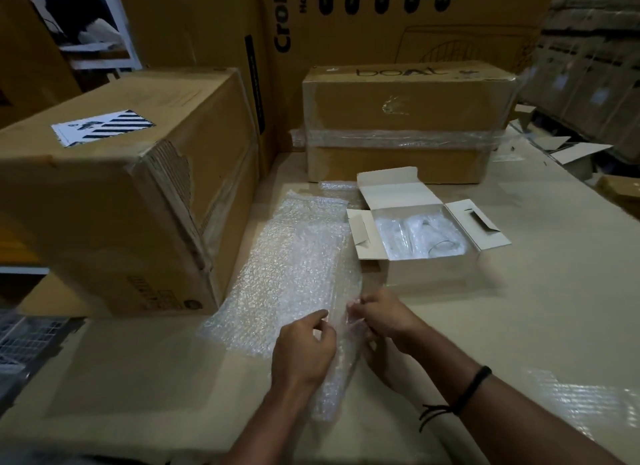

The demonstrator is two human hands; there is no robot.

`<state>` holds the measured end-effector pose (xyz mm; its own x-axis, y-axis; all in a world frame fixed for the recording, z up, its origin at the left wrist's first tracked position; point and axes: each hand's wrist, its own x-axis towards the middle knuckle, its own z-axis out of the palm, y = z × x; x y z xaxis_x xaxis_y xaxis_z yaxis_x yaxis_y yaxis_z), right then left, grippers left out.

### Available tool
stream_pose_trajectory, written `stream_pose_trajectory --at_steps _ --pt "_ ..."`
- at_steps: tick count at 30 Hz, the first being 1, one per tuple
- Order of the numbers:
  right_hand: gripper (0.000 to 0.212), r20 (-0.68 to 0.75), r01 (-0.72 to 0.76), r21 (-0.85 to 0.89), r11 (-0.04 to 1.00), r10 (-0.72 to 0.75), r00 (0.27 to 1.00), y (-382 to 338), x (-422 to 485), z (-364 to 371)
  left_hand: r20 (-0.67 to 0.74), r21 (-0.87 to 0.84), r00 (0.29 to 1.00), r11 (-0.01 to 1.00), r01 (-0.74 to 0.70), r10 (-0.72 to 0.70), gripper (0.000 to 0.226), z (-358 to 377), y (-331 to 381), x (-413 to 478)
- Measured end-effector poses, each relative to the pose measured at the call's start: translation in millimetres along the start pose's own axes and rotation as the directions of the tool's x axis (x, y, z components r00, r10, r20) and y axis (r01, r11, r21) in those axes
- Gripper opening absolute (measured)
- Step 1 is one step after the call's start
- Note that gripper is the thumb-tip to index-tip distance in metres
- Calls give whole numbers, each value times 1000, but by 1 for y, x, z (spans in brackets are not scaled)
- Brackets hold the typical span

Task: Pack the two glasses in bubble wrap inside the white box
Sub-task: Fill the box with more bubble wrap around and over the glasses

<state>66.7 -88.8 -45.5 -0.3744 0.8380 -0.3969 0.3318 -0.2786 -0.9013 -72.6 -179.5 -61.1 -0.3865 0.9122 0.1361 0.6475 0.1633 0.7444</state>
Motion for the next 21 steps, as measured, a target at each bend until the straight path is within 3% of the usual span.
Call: stream_pose_trajectory --at_steps 2,5,9,12,15,17,19,21 --pt "25 -11 -36 84 996 37 999 2 -2 -7 -17 -80 998 995 -59 58 40 -1 -7 -1" --pt "19 5 -79 187 979 80 997 9 -5 -33 30 -28 974 975 -222 223 42 6 -11 6" --pt "27 -97 -107 -91 990 99 990 12 -16 -73 232 173 930 929 -327 284 58 28 -2 23" --pt "34 -111 -167 -184 968 149 983 12 -21 -102 386 304 885 870 -389 261 58 49 14 27" --pt "38 -25 -169 -193 966 168 986 19 -24 -130 420 412 890 837 -360 176 64 64 26 21" --pt "57 20 -194 -244 950 204 979 27 -27 -143 390 483 912 815 -320 126 69 71 30 16" --pt "68 8 -175 -378 909 192 981 33 -29 -152 352 503 931 818 -278 100 67 77 35 11" --pt "64 -37 -139 -511 848 140 989 33 -27 -163 251 468 964 860 -203 91 57 78 42 11"
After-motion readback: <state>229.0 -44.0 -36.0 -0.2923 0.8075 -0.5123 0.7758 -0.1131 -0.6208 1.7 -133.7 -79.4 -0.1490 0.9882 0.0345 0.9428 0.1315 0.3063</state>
